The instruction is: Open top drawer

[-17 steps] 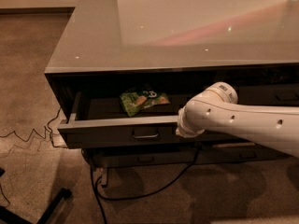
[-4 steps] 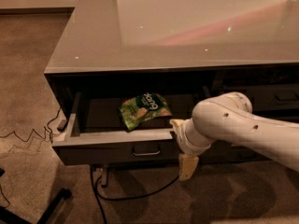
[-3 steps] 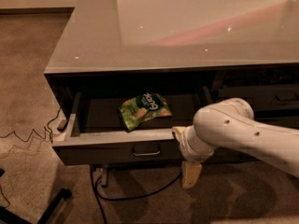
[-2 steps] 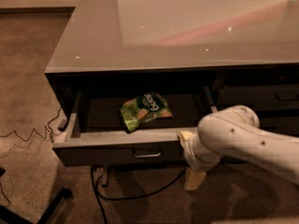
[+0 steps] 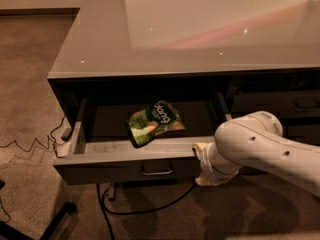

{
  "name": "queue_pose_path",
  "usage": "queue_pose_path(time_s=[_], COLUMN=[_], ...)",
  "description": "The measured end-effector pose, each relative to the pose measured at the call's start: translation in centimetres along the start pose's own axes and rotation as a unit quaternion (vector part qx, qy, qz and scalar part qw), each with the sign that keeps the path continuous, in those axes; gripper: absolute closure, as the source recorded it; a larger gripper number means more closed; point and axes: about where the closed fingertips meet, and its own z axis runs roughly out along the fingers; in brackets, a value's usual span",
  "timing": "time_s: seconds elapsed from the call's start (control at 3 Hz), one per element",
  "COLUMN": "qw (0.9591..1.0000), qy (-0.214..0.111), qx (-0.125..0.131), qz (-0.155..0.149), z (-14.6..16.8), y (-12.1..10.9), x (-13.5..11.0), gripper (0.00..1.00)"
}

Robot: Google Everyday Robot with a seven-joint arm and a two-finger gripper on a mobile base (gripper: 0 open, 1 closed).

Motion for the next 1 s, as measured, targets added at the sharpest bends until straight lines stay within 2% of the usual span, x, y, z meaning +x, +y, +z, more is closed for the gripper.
queue_pose_path(time_s=[0.33, 0.67, 1.0], qw=[0.9999, 0.9999, 0.9999], qy=[0.010, 0.010, 0.010], qx=[0.006, 0.006, 0.006], qz=[0.011, 0.011, 0.011], z=[-0.89, -1.30, -1.75], y=[0.46, 0.39, 0.30], x=[0.85, 0.77, 0.68], gripper=[0.90, 1.00, 1.00])
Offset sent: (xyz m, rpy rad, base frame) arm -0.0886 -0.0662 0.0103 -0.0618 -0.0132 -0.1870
